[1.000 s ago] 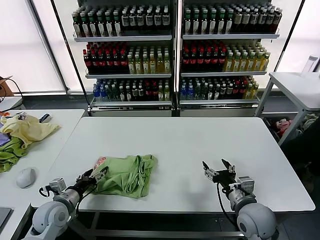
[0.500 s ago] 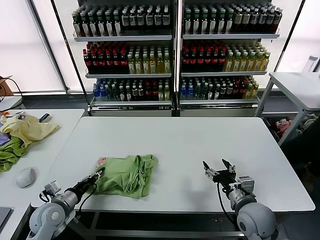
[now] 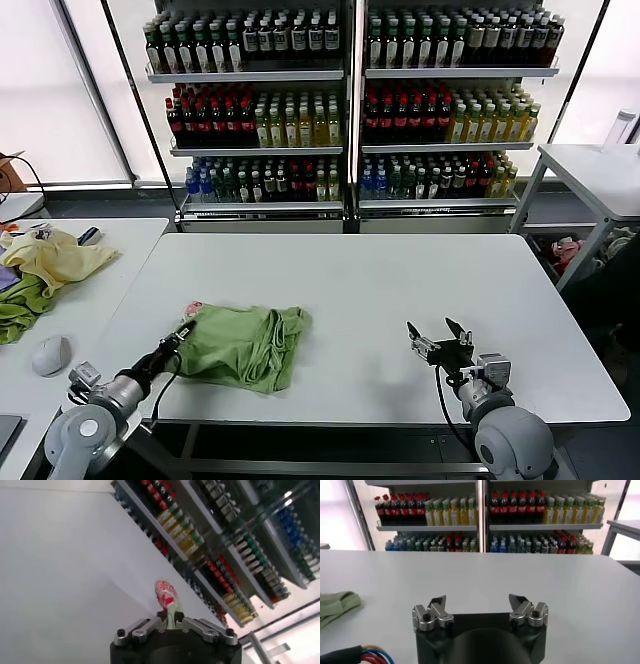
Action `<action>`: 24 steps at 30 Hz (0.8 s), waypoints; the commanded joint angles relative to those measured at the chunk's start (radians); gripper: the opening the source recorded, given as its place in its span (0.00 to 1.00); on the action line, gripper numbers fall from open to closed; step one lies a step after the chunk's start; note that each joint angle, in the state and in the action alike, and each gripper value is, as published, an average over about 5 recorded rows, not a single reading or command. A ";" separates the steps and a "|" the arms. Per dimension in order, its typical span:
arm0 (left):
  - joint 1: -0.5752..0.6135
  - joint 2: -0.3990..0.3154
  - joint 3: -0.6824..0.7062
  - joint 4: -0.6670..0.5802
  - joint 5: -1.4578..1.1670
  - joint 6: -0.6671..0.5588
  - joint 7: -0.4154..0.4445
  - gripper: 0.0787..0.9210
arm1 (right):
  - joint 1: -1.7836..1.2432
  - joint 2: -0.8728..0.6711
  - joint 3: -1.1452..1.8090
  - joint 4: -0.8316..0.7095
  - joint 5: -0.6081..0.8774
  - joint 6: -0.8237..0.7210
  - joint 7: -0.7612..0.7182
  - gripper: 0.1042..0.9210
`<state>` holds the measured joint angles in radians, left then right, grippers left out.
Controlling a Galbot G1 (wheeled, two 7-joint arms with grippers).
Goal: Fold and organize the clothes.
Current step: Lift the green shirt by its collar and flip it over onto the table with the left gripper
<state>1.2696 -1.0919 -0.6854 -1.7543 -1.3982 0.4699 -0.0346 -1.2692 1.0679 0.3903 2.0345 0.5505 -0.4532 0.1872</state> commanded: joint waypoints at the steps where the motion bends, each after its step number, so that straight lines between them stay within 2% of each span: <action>1: 0.006 0.019 -0.160 -0.017 -0.172 0.003 -0.014 0.06 | 0.003 -0.002 0.001 0.002 0.005 0.000 0.000 0.88; 9: 0.002 0.189 -0.387 -0.017 -0.176 0.020 -0.038 0.06 | 0.023 -0.022 -0.001 -0.015 0.031 0.015 -0.008 0.88; 13: 0.010 0.260 -0.429 -0.067 -0.085 0.043 -0.053 0.06 | 0.023 -0.016 -0.010 -0.008 0.030 0.017 -0.008 0.88; 18: 0.038 0.256 -0.290 -0.171 0.194 0.028 -0.070 0.06 | 0.008 0.001 -0.018 0.016 0.011 0.013 -0.004 0.88; 21: 0.041 0.214 -0.145 -0.207 0.404 -0.012 -0.097 0.06 | -0.010 0.013 -0.011 0.037 -0.007 0.009 -0.001 0.88; 24: -0.003 0.155 0.021 -0.246 0.572 -0.042 -0.158 0.06 | -0.027 0.014 0.007 0.044 -0.014 0.011 -0.003 0.88</action>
<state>1.2956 -0.9067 -0.9407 -1.8725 -1.3176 0.4856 -0.1054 -1.2724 1.0731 0.3810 2.0531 0.5540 -0.4448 0.1859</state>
